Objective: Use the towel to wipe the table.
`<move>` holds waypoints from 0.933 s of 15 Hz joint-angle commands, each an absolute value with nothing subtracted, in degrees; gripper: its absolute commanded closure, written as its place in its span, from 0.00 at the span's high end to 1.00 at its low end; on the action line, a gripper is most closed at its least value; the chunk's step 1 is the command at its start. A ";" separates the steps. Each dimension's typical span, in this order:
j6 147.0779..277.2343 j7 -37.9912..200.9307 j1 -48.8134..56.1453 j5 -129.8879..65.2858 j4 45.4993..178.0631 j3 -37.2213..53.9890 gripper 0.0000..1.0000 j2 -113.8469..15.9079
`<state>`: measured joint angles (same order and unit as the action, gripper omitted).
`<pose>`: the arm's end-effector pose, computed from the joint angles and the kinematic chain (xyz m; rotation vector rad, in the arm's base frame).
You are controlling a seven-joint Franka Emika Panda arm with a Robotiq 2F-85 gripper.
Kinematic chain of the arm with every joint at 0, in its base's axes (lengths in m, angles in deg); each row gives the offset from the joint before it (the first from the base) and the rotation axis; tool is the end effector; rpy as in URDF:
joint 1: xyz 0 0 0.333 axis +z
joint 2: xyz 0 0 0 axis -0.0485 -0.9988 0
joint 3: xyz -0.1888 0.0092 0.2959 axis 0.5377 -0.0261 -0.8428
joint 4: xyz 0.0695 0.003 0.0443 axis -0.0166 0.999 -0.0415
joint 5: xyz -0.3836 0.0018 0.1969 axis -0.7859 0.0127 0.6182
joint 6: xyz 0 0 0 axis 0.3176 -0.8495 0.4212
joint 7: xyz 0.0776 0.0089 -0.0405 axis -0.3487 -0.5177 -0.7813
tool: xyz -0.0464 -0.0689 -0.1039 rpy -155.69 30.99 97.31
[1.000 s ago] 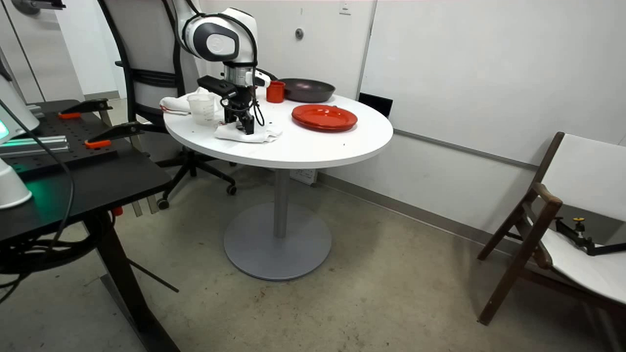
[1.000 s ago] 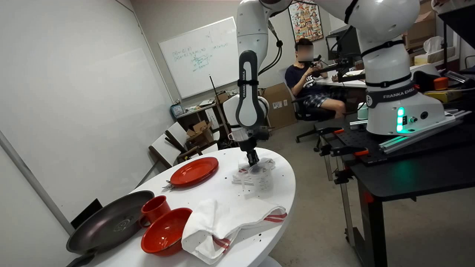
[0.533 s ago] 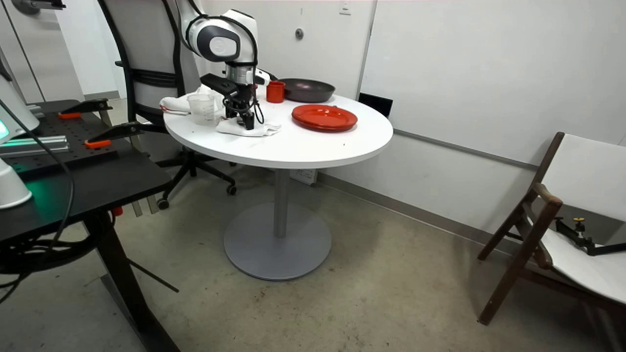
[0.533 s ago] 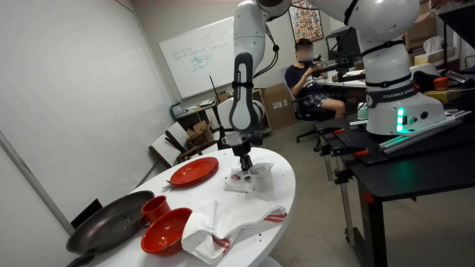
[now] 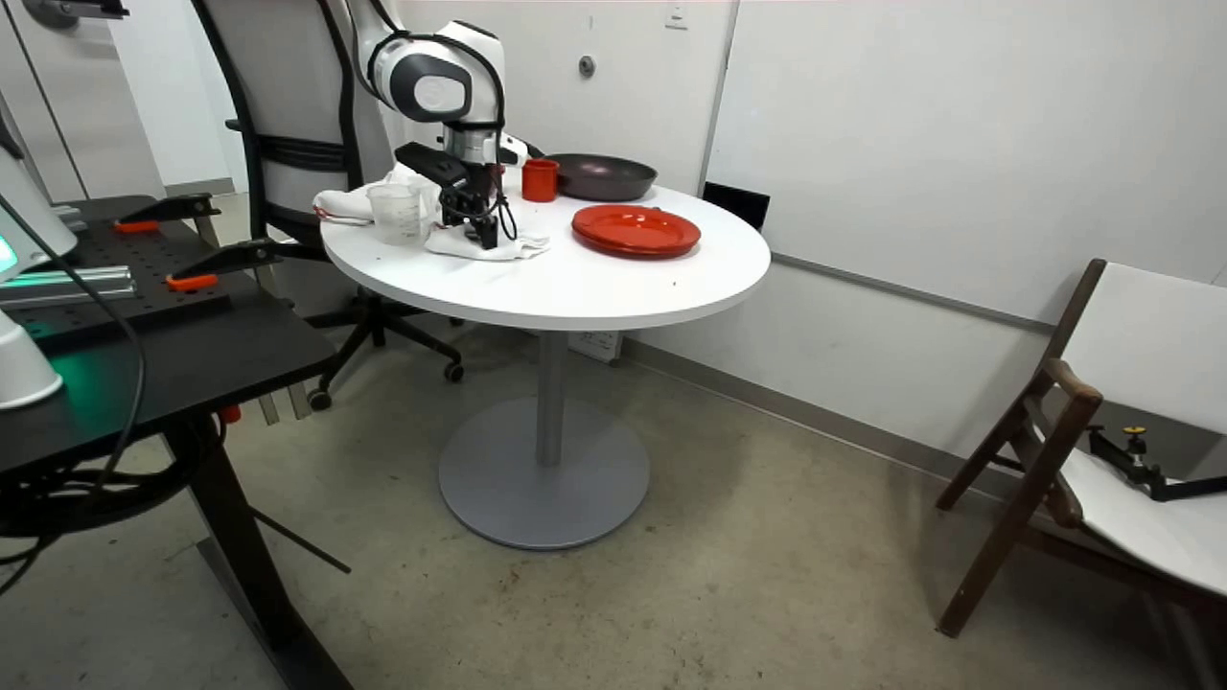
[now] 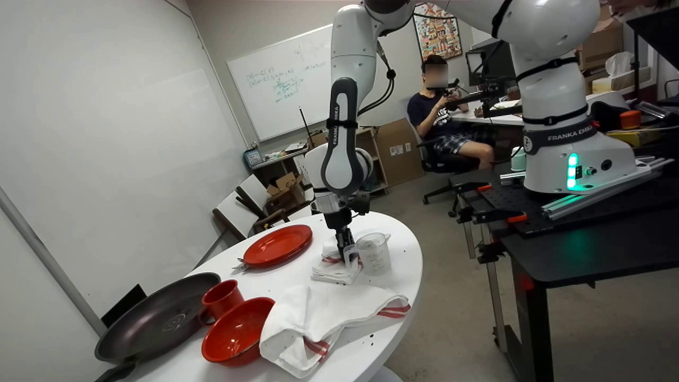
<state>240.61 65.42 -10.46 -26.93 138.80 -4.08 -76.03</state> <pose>0.5932 -0.0432 0.0224 -3.0286 -0.0542 -0.0350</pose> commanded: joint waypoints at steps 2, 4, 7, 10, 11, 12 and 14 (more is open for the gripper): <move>239.63 64.69 -9.95 -25.29 130.61 -7.96 0.00 -80.73; 239.35 64.69 -9.68 -25.05 126.59 -9.37 0.00 -81.61; 238.95 64.62 -9.11 -24.90 120.26 -10.32 0.00 -83.27; 238.70 64.58 -8.65 -25.09 115.69 -9.91 0.00 -85.21; 238.59 64.60 -8.52 -25.20 114.79 -9.68 0.00 -85.72; 238.56 64.58 -8.51 -25.29 114.26 -9.50 0.00 -86.21; 238.42 64.64 -8.52 -25.37 113.72 -9.14 0.00 -87.13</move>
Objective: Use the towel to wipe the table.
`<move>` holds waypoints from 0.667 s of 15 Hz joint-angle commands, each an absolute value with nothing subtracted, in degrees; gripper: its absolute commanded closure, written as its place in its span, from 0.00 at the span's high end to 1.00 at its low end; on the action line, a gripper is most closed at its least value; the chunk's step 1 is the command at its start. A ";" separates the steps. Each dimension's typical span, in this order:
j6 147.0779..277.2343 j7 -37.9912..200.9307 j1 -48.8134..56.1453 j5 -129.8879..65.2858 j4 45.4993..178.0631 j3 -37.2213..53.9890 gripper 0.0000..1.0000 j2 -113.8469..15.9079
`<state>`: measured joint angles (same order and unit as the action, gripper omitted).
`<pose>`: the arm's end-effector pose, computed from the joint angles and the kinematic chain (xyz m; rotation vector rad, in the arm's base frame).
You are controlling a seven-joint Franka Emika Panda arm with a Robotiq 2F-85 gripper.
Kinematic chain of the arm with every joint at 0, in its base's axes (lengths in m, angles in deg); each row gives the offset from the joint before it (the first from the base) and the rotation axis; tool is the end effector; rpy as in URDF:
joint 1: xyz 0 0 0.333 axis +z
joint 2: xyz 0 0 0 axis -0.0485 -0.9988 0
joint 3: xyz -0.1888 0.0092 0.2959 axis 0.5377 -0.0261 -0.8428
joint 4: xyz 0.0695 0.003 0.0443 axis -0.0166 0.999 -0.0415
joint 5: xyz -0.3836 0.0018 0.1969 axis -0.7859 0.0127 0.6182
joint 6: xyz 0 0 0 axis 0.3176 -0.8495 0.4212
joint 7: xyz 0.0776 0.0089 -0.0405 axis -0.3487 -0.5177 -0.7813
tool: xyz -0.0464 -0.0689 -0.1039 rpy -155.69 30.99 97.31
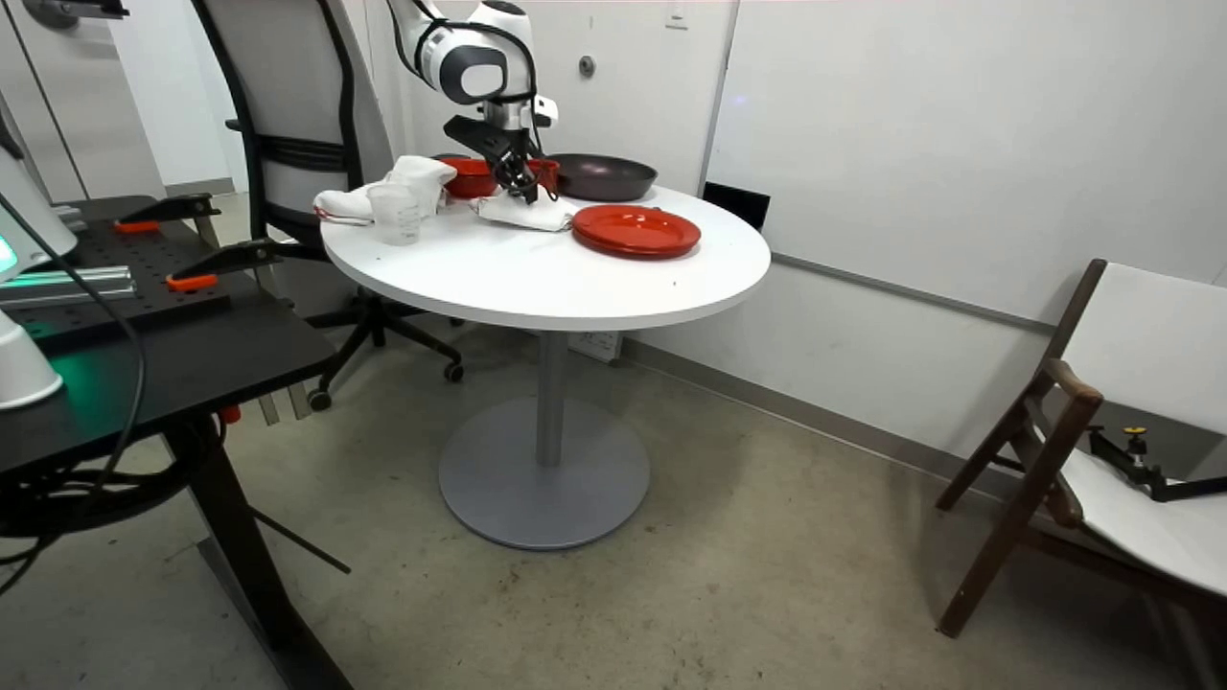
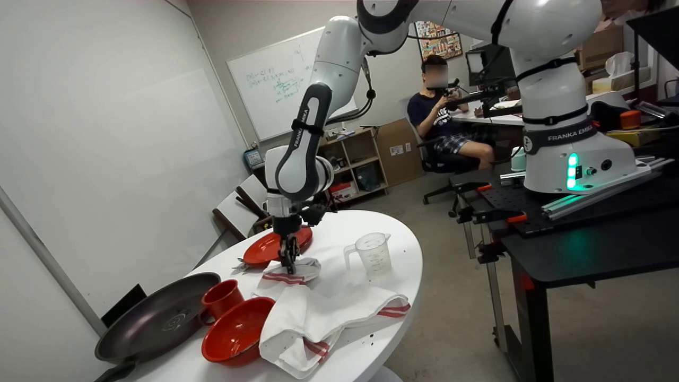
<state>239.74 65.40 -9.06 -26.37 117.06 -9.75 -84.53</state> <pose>0.7322 0.0122 0.0652 -2.9316 -0.1132 -0.3729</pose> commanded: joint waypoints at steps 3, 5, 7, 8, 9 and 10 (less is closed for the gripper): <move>238.19 64.66 -8.71 -25.44 114.70 -8.73 0.00 -88.28; 238.18 64.95 -8.82 -25.50 116.23 -8.20 0.00 -88.55; 238.18 65.10 -8.88 -25.73 117.62 -7.41 0.00 -88.32; 238.31 65.11 -8.97 -25.87 118.42 -7.01 0.00 -87.75; 238.22 65.18 -8.99 -25.94 118.90 -6.65 0.00 -87.35; 238.27 65.26 -9.04 -26.06 119.54 -6.12 0.00 -86.83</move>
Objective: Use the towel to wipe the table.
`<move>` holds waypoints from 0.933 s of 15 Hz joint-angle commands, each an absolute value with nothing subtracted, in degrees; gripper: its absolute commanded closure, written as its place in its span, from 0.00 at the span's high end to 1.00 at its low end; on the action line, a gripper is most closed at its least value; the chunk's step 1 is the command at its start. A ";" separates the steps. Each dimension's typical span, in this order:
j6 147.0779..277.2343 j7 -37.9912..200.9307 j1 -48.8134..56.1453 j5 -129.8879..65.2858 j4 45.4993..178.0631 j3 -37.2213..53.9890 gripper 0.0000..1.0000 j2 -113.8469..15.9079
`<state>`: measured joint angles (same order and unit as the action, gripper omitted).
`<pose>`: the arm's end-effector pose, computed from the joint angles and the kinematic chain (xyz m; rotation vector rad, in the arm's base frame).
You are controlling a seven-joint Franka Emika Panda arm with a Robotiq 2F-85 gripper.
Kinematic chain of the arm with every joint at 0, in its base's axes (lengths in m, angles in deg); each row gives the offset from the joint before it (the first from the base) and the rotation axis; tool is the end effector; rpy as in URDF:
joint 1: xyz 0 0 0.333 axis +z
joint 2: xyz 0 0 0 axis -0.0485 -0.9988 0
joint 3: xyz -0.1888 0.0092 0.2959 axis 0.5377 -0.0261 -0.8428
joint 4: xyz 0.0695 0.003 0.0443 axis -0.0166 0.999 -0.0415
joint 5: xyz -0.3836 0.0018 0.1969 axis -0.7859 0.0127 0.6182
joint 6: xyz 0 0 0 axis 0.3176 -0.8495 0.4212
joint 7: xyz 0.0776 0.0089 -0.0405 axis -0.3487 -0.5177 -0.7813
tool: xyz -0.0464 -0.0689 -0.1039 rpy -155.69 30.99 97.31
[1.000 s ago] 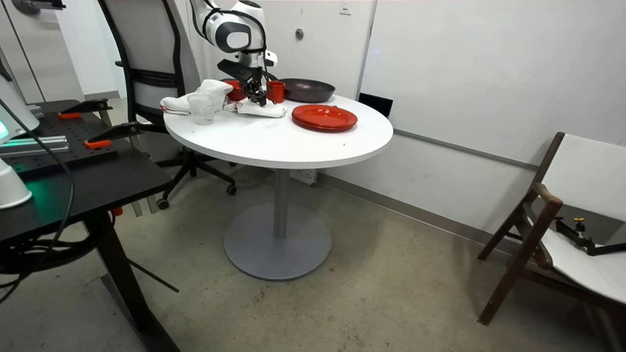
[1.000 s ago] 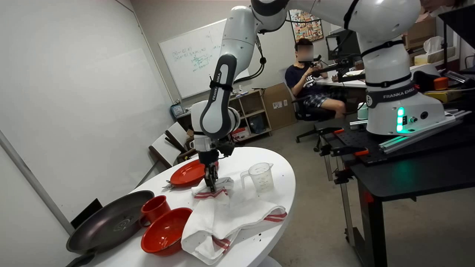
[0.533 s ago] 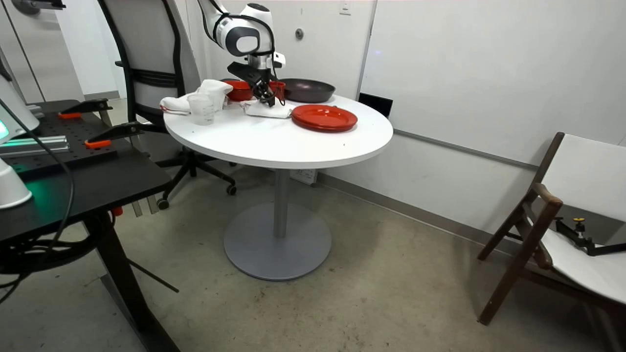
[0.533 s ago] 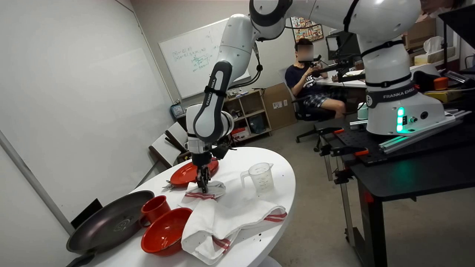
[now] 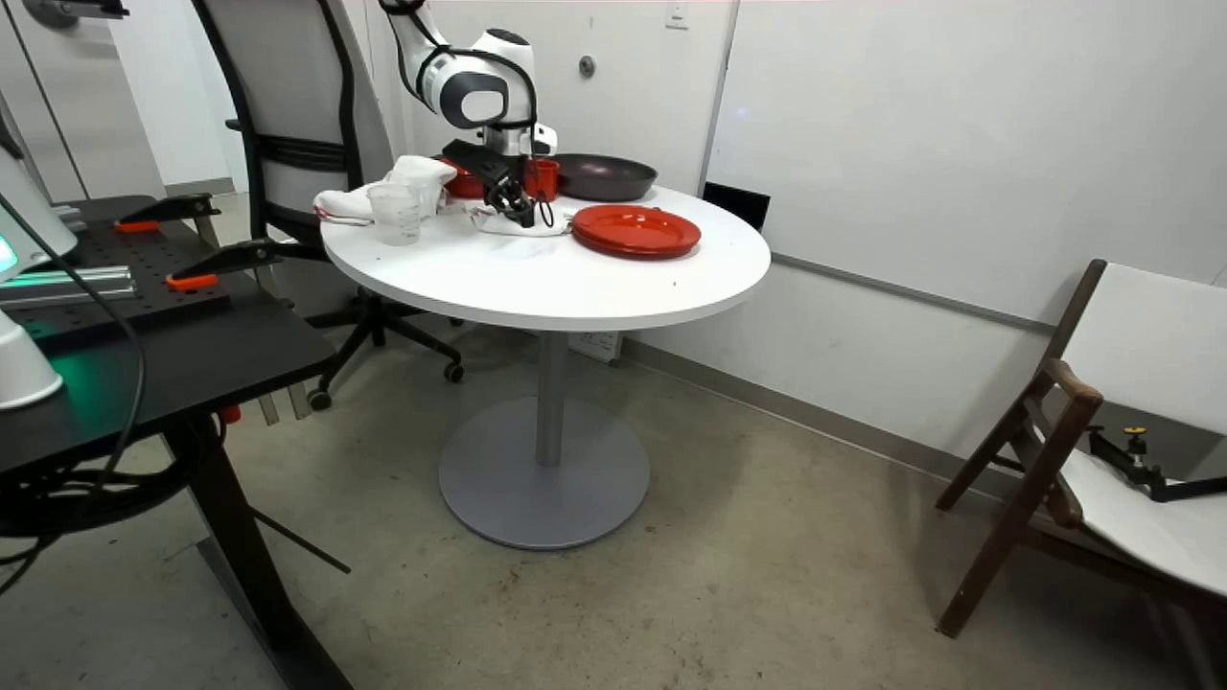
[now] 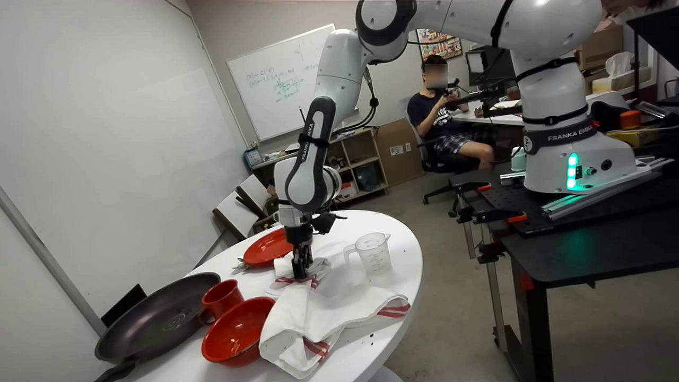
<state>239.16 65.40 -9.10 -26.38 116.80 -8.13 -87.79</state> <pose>0.7157 -0.0037 0.0221 -2.9525 -0.0827 -0.2787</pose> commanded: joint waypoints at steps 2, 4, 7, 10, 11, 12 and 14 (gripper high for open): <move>238.23 65.49 -9.05 -26.38 120.96 -4.79 0.00 -85.47; 238.51 65.81 -9.30 -26.59 123.42 -2.92 0.00 -83.47; 238.45 66.00 -9.76 -27.05 127.32 0.26 0.00 -80.64; 238.22 66.15 -10.04 -27.34 130.88 2.73 0.00 -78.45; 238.25 66.03 -10.26 -27.39 131.83 3.22 0.00 -77.99; 238.11 66.04 -10.41 -27.31 132.58 3.47 0.00 -77.49; 238.03 66.20 -10.41 -27.35 134.45 4.19 0.00 -76.36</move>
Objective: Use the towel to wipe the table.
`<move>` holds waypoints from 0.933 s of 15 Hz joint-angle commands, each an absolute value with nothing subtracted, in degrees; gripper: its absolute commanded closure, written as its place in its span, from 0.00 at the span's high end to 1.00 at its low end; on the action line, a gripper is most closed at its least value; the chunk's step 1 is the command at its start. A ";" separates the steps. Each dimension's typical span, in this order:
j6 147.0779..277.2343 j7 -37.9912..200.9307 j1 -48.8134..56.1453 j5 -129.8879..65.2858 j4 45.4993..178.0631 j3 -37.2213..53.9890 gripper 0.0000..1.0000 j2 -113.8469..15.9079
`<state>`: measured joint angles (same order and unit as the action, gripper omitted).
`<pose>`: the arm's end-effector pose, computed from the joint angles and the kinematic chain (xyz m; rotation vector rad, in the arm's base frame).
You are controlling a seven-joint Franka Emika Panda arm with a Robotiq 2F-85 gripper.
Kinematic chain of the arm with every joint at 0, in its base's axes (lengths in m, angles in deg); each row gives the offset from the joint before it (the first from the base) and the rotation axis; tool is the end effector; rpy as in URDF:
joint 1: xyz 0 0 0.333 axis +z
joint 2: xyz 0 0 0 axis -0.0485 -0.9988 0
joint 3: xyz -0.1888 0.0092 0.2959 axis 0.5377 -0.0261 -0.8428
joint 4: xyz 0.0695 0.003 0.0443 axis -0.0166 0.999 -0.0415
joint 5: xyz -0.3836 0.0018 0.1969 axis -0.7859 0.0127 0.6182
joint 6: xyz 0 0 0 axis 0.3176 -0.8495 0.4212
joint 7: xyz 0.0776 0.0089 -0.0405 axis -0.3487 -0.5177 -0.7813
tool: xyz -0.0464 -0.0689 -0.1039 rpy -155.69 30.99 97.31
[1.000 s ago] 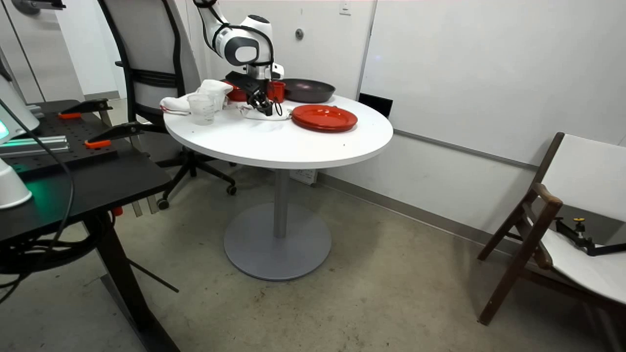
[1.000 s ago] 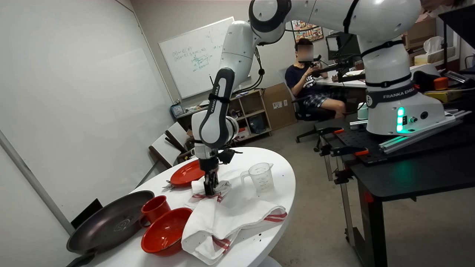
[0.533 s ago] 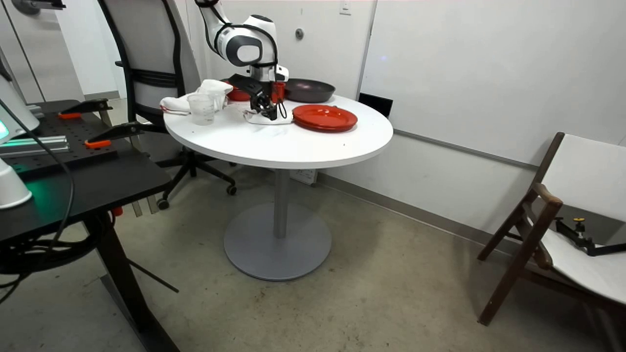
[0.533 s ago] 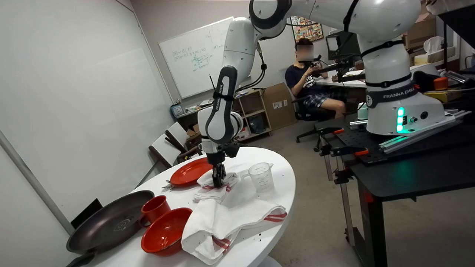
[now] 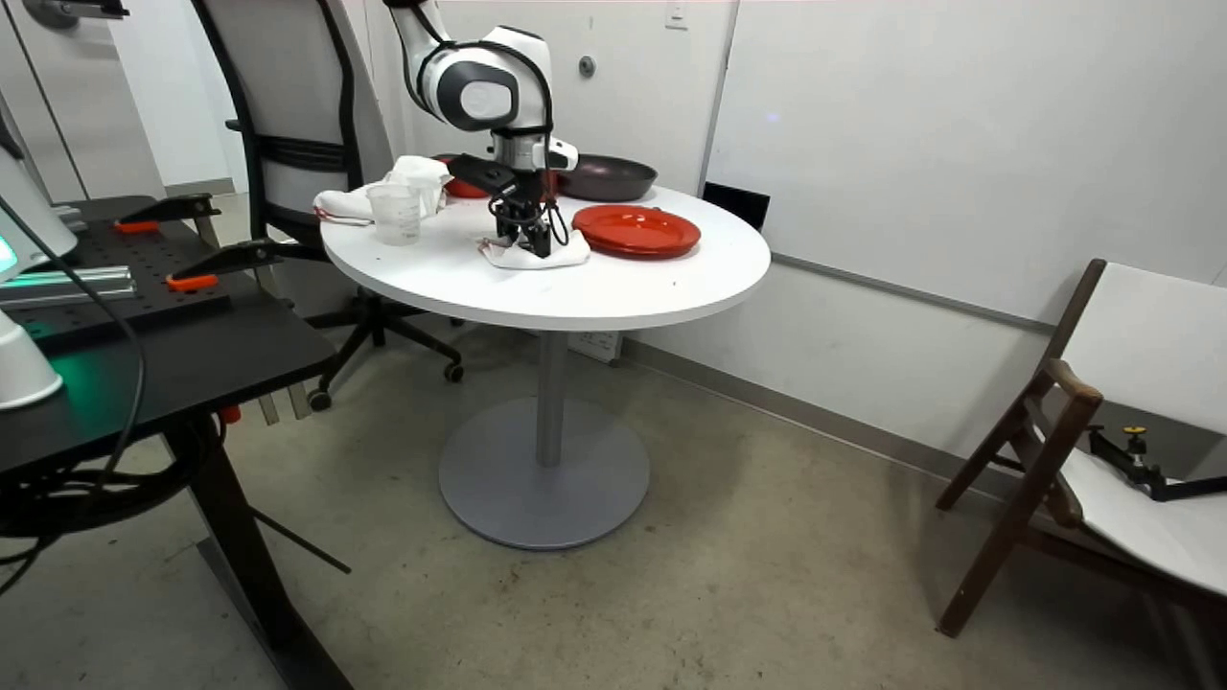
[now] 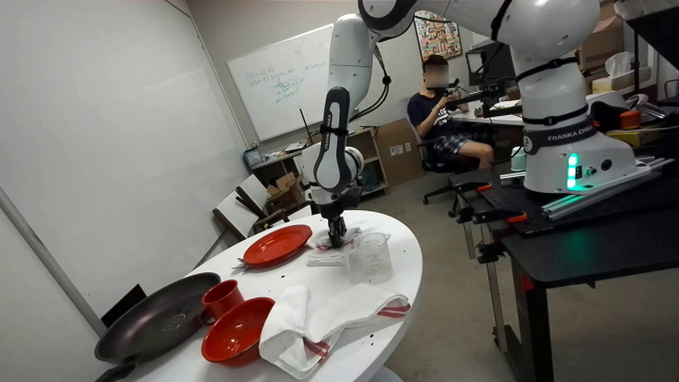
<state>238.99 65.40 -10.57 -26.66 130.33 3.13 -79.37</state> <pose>0.6300 -0.1360 0.0252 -3.1189 0.0971 -0.1058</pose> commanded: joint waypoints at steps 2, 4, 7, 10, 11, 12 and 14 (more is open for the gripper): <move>238.40 66.79 -10.39 -26.85 136.84 4.37 0.00 -75.18; 238.08 67.56 -10.17 -25.94 139.26 3.28 0.00 -73.94; 237.83 67.90 -10.24 -24.83 141.28 0.49 0.00 -72.94; 237.72 68.29 -10.06 -24.25 142.33 -1.69 0.00 -72.21; 237.69 68.36 -10.04 -24.11 142.58 -2.19 0.00 -72.04; 237.67 68.41 -9.93 -24.02 142.81 -2.46 0.00 -71.92; 237.34 68.40 -9.75 -23.84 143.03 -2.69 0.00 -71.88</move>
<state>238.38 68.13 -9.99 -25.31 141.19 -2.19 -73.48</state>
